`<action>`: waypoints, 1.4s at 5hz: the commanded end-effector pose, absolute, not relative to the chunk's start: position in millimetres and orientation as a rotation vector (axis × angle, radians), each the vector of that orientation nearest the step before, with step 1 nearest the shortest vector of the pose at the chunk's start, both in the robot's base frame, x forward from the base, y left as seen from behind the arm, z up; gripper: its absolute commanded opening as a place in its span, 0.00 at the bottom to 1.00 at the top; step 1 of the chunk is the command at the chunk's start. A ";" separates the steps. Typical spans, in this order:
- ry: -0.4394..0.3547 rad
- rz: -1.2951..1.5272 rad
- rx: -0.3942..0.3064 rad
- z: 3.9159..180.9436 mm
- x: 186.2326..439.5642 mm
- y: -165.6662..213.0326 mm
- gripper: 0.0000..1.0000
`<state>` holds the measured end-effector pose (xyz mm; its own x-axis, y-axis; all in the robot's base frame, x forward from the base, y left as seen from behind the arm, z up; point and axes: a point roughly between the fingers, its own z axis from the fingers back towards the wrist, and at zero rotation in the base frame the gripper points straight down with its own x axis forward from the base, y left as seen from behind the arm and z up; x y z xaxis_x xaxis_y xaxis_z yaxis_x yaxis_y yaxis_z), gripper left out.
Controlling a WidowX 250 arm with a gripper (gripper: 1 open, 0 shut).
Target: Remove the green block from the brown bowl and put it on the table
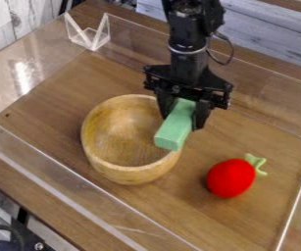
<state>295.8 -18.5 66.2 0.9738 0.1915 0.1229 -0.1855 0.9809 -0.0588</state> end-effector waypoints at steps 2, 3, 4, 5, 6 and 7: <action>-0.179 0.258 -0.025 75.4 317.7 -31.2 0.00; -0.179 0.301 -0.020 80.9 316.9 -39.5 0.00; -0.174 0.302 -0.022 75.2 315.1 -46.7 0.00; -0.171 0.299 -0.023 67.7 313.0 -50.5 0.00; -0.167 0.256 -0.022 57.4 312.0 -54.5 0.00; -0.168 0.209 -0.021 49.7 311.9 -57.7 0.00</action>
